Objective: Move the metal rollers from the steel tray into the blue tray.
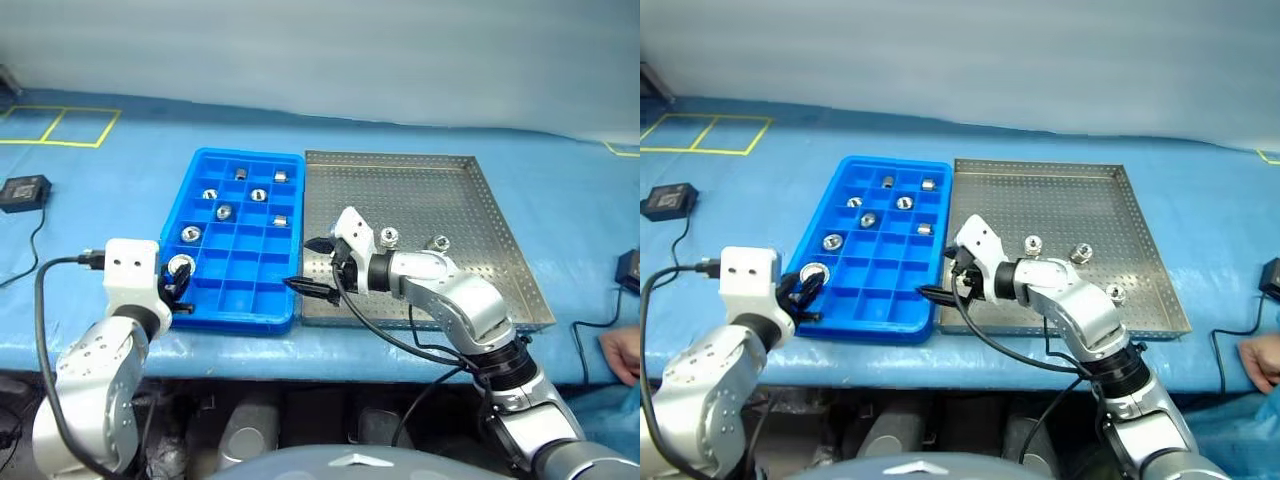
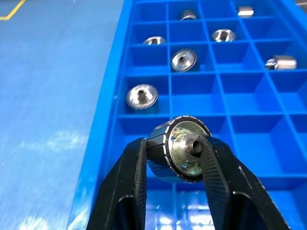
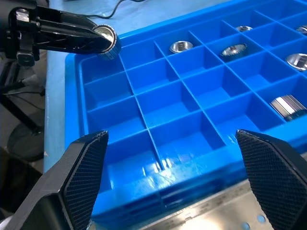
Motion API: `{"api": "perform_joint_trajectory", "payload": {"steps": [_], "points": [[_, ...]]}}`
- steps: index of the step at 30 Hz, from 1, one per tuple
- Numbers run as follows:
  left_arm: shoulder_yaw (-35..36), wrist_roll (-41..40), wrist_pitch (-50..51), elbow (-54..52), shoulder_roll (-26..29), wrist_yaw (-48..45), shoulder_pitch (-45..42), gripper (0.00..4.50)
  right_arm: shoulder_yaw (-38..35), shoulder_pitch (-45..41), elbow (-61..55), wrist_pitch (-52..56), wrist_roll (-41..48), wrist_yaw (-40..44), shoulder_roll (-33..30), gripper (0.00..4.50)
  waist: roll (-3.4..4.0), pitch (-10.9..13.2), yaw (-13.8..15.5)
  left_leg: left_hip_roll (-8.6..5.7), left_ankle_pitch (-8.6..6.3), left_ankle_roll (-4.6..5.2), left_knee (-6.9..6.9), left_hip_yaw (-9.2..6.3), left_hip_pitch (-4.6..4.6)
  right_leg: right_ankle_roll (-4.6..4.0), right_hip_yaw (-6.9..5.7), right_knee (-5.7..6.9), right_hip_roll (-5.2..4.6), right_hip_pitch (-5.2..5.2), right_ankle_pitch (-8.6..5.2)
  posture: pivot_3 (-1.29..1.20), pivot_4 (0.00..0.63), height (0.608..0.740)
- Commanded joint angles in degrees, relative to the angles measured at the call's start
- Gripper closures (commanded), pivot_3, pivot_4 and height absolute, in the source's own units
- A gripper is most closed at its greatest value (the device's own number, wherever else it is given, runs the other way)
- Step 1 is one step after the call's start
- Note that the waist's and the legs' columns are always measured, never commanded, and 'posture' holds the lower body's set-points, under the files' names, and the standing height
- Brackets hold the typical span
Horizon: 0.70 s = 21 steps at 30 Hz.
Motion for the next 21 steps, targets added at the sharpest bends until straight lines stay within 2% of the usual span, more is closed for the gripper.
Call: {"api": "perform_joint_trajectory", "payload": {"steps": [1, 8, 9, 12, 17, 21], "points": [[1.92, -1.05, -0.77, -2.82, -0.90, 1.48, 1.31, 3.20, 0.24, -1.10, -1.44, -0.45, 0.40, 0.99, 0.71, 0.00, 0.00, 0.00, 0.85, 0.01, 0.00, -0.04, -0.02, -0.04, 0.00, -0.02, -0.06, 0.00, 0.00, 0.00, -0.03, 0.38, 0.150, 0.740], [0.60, -1.16, -0.89, -1.13, -1.64, 2.86, 4.31, 3.20, -0.66, -1.14, -2.41, 0.02, 0.28, -0.04, 1.18, 0.00, -0.01, 0.00, 2.27, 0.00, -0.11, -0.23, -0.11, -0.07, -0.07, -0.16, -0.12, -0.05, -0.04, -0.06, -0.02, 0.36, 0.150, 0.740], [0.16, -1.03, -1.13, -0.46, -1.61, 3.38, 3.55, 2.47, -0.80, -1.11, -2.65, -0.08, 0.38, -0.13, 1.29, 0.00, -0.01, 0.00, 2.27, 0.00, -0.11, -0.24, -0.13, -0.06, -0.08, -0.21, -0.11, -0.05, -0.04, -0.07, 0.00, 0.35, 0.150, 0.740], [0.23, -2.03, -2.69, 0.04, -3.31, 3.92, 0.70, 1.59, -0.75, -0.84, -3.28, -0.24, -0.11, -0.79, 1.13, 0.00, -0.01, 0.00, 2.29, 0.04, -0.07, -0.28, -0.18, -0.12, -0.08, -0.34, -0.24, -0.02, -0.01, -0.07, -0.03, 0.33, 0.150, 0.740], [1.00, -7.92, -10.17, 0.27, -5.76, -0.14, -3.68, 1.59, -3.10, 0.46, -4.31, 0.61, -1.13, -5.60, 1.69, 0.00, -0.01, 0.00, 2.13, 0.06, -0.05, -0.36, -0.17, -0.23, -0.14, -0.30, -0.41, -0.03, -0.03, -0.06, -0.11, 0.28, 0.150, 0.740], [-0.98, -12.74, -14.71, 2.15, -5.82, -3.63, -5.99, 1.59, -6.23, 1.08, -4.75, 3.84, -2.70, -12.60, 3.14, 0.00, -0.01, 0.00, 1.57, 0.06, 0.01, -0.27, -0.20, -0.20, -0.19, -0.48, -0.41, -0.04, -0.06, -0.02, -0.03, 0.23, 0.150, 0.740]]}}
